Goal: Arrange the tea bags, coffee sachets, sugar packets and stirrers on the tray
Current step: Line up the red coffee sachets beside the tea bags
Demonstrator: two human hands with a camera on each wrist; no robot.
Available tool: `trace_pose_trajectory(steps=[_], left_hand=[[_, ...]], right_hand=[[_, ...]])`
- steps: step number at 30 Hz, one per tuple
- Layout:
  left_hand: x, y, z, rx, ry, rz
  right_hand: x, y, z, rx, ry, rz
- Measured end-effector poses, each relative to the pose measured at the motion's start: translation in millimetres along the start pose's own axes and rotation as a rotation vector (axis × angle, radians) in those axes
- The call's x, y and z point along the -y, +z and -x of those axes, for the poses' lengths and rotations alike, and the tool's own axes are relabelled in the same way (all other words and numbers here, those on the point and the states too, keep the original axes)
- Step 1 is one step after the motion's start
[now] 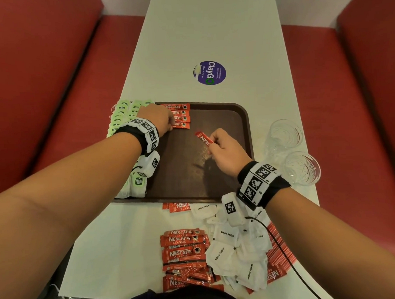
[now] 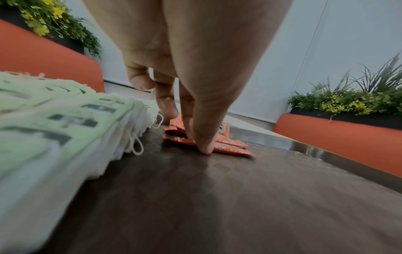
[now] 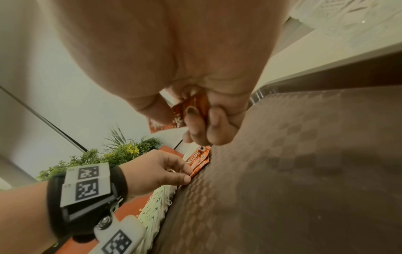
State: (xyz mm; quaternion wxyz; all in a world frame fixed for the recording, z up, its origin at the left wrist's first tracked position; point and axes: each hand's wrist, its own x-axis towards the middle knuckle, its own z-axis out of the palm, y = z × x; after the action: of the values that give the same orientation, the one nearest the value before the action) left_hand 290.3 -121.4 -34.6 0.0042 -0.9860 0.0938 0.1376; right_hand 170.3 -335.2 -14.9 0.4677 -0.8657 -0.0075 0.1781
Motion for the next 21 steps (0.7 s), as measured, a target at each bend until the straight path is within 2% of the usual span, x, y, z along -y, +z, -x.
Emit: trace_pose_trajectory(steps=[3,5,8,11,13,17,19,21], left_hand=[[-5.1,-6.6,5.8,-0.099,0.048,0.067],[-13.8,-14.3,18.7,-0.167,0.15,0.235],[-29.9,-24.9,47.0,-0.111,0.347,0.441],[-32.7,-19.7,62.9,-0.069,0.506,0.314],[-25.7,-11.2,63.9,-0.083,0.471,0.28],[0.4,1.3,57.9,-0.064,0.223,0.236],[9.3,7.0,52.6,0.008,0.154,0.199],[11.7,12.0,48.1,0.072,0.135,0.153]], right_hand=[[-1.9,-0.2,-1.5,-0.017,-0.034,0.078],[-4.5,-0.6,-3.1,-0.034,-0.05,0.113],[-7.1,0.9,-5.0,-0.042,-0.073,0.147],[-7.5,4.4,-6.1,-0.041,-0.105,0.133],[-8.3,6.4,-5.2,-0.04,-0.106,0.114],[-10.0,11.8,2.4,-0.035,-0.121,0.198],[-6.5,15.8,10.8,0.049,-0.189,0.352],[-0.5,22.8,20.8,0.218,-0.296,0.522]])
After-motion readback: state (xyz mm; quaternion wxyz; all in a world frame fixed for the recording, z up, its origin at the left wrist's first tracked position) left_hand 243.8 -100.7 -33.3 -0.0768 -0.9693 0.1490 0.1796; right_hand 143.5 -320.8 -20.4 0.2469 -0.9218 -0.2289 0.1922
